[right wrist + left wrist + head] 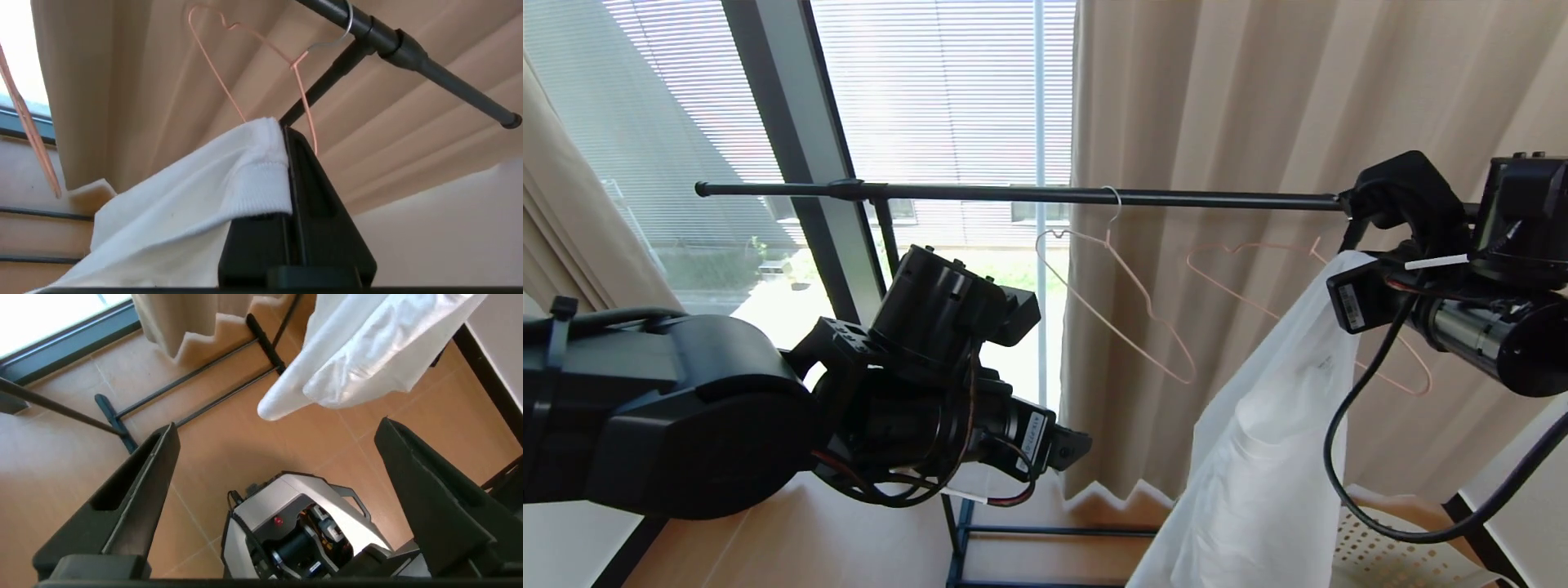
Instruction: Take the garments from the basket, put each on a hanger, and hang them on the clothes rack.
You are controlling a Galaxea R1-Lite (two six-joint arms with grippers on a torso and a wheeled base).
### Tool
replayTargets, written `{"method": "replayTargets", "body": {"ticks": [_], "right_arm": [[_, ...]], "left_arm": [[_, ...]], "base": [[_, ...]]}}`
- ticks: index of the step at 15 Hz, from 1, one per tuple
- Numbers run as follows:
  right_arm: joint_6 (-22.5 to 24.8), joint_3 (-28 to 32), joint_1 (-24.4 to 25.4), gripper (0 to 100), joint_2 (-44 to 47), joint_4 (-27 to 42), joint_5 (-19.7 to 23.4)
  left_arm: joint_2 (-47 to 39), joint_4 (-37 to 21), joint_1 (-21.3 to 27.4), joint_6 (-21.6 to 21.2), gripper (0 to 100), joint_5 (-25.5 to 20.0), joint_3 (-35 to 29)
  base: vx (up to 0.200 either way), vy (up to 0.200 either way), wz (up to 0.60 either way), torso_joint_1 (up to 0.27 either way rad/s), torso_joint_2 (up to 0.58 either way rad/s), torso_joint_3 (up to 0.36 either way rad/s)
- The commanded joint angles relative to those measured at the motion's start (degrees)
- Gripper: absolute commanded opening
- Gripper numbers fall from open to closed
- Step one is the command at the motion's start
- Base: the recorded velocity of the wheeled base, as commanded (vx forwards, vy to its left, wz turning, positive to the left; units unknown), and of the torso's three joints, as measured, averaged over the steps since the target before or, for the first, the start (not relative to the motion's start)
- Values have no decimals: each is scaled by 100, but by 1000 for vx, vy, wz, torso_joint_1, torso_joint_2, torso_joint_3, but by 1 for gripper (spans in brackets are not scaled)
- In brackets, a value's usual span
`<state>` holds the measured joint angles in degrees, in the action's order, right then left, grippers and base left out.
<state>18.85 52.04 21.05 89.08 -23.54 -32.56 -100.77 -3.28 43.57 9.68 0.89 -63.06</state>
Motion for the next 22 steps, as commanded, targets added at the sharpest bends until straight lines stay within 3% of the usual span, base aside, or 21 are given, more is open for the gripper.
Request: {"method": "replayTargets", "body": {"ticks": [1, 9, 12, 15, 19, 22], "right_arm": [[-4, 43, -57, 0, 207, -10, 4], [5, 25, -57, 0, 198, -10, -5], [5, 8, -49, 0, 215, -10, -5], [-4, -1, -49, 0, 207, -10, -13], [5, -10, -49, 0, 215, -10, -22], [-4, -19, -22, 0, 233, -10, -22]], "left_arm": [[-83, 38, 2, 8, 100, 8, -40], [-136, 47, -24, 34, 100, 43, -48], [-286, 117, -85, 34, 100, 342, -66], [-356, 539, -77, 78, 100, 377, -66], [-1068, 512, -94, 227, 100, 1071, -954], [-1718, 372, -138, 517, 100, 1265, -1868]], "base": [[0, -200, 0, 2, -2, 2], [0, -200, 0, 3, 4, 2], [200, 0, 0, -2, 2, 1], [0, 0, 0, 0, 0, 0], [0, 0, 0, 0, 0, 0], [0, 0, 0, 0, 0, 0]]}}
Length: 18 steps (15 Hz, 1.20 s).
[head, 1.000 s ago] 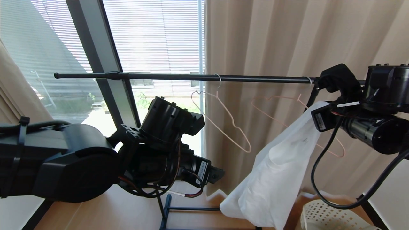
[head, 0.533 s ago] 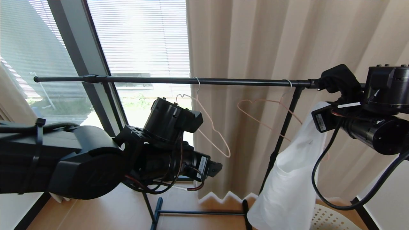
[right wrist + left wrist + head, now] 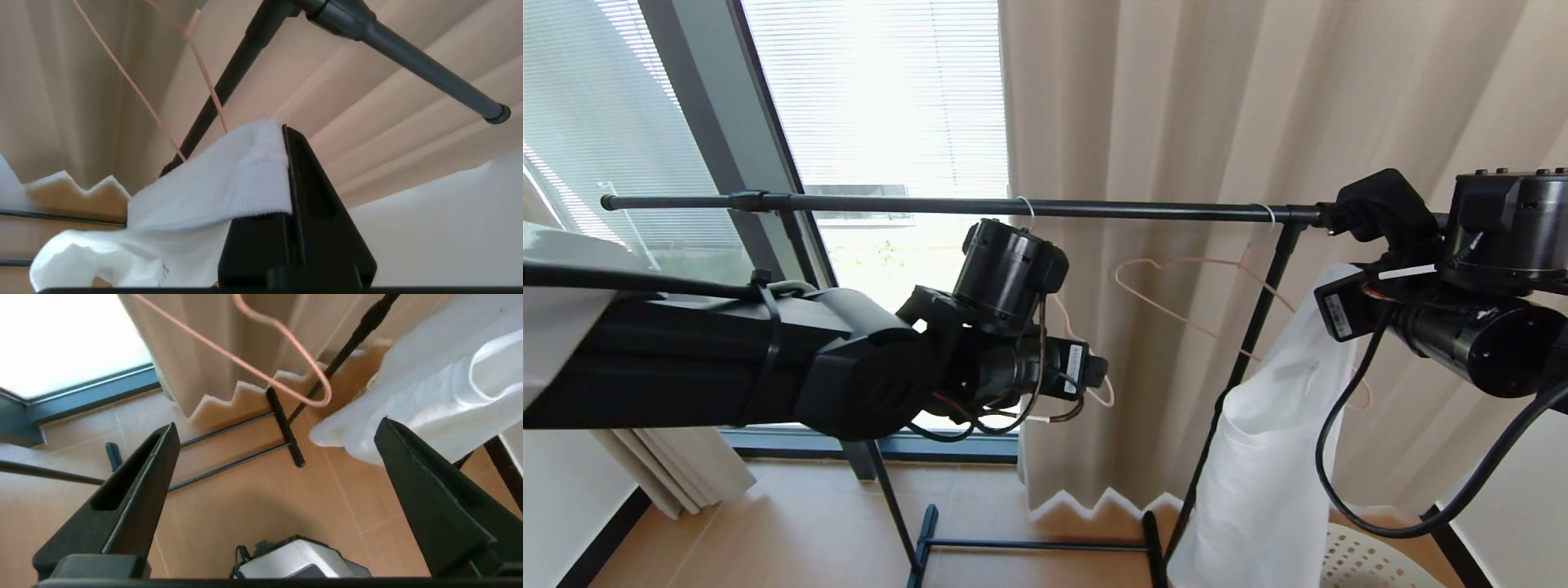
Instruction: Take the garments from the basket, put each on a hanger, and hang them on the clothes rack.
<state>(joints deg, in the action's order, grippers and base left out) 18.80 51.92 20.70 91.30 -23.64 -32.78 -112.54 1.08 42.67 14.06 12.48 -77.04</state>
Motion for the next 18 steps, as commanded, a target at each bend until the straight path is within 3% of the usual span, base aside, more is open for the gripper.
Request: {"method": "replayTargets", "body": {"ticks": [1, 2, 7, 18], "right_arm": [[1, -6, 13, 0, 11, -1, 0], [1, -24, 13, 0, -6, -1, 0], [1, -77, 83, 0, 2, -9, 0], [-8, -94, 189, 0, 99, -9, -9]], "left_arm": [[-672, -91, -74, 106, 100, 211, -619], [-1033, -91, -136, 212, 100, 527, -988], [-1692, -91, -303, 466, 100, 1098, -1612], [-1006, -117, -690, 475, 100, 1177, -742]], "base": [[0, 0, 0, 0, 0, 0], [0, 0, 0, 0, 0, 0], [0, 0, 0, 0, 0, 0], [0, 0, 0, 0, 0, 0]]}}
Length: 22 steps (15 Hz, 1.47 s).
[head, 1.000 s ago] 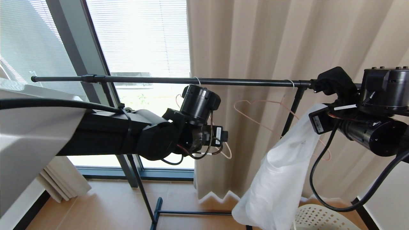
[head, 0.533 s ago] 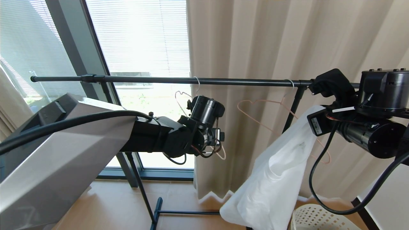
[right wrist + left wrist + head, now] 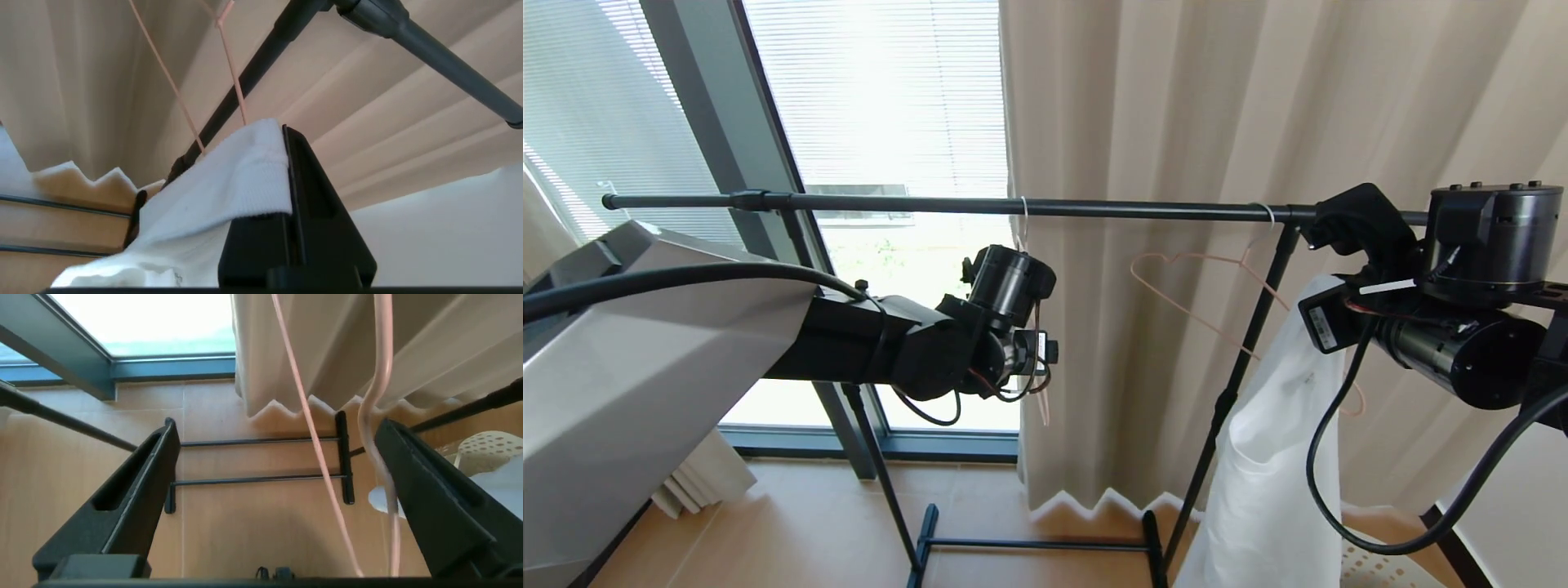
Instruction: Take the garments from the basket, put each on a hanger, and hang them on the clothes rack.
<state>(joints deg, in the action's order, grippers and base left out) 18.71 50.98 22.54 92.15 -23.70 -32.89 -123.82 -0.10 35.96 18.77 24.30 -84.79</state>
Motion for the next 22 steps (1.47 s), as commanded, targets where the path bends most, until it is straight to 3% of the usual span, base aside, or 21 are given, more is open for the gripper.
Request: {"method": "replayTargets", "body": {"ticks": [1, 7, 13, 19, 20, 22], "right_arm": [[1, 0, 5, 0, 5, -3, 2], [1, 0, 5, 0, 5, -3, 11], [1, 0, 5, 0, 5, -3, 11], [1, -18, 84, 0, 14, -3, 2], [1, -18, 101, 0, 14, -3, 2], [1, -27, 110, 0, 14, -3, 2]], "left_arm": [[121, 10, -10, -23, 100, 5, 15], [-186, 45, -37, -216, 100, 5, -460], [-916, 27, -37, -392, 100, 5, -1321], [-1021, 36, -45, -480, 100, 5, -1400], [-1004, 36, -54, -480, 0, 5, -1383], [-977, 27, -54, -480, 0, 5, -1356]], "base": [[0, 0, 0, 0, 0, 0], [0, 0, 0, 0, 0, 0], [0, 0, 0, 0, 0, 0], [0, 0, 0, 0, 0, 0], [0, 0, 0, 0, 0, 0], [0, 0, 0, 0, 0, 0]]}}
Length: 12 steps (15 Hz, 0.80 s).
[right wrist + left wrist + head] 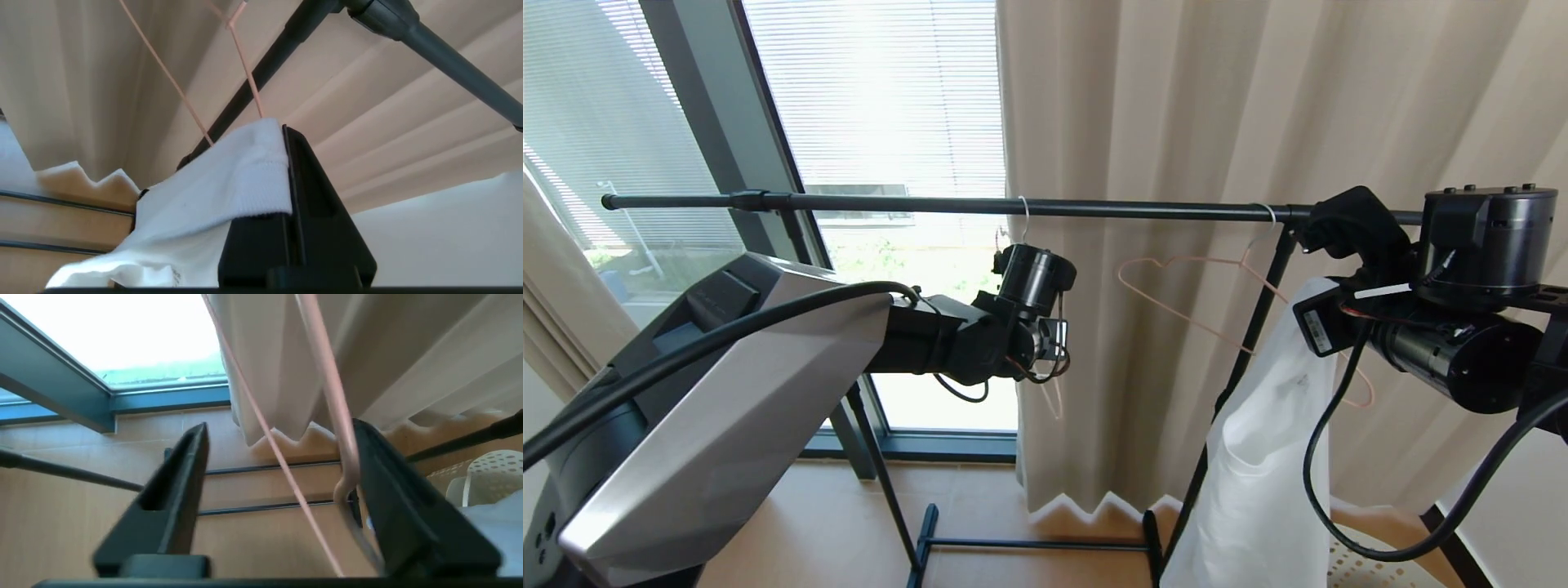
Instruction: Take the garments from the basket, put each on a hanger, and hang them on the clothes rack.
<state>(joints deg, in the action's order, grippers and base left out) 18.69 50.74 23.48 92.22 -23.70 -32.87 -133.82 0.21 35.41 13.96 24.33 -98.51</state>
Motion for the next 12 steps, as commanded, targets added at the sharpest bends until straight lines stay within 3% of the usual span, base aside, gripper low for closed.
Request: {"method": "replayTargets", "body": {"ticks": [1, 12], "right_arm": [[3, -2, 8, 0, 6, -3, -1], [-6, -2, 16, 0, 77, -12, -9]], "left_arm": [[31, -3, 1, 10, 0, 1, 43], [743, 6, -26, -7, 0, -16, 614]], "base": [[0, 0, 0, 0, 0, 0], [0, 0, 0, 0, 0, 0]]}}
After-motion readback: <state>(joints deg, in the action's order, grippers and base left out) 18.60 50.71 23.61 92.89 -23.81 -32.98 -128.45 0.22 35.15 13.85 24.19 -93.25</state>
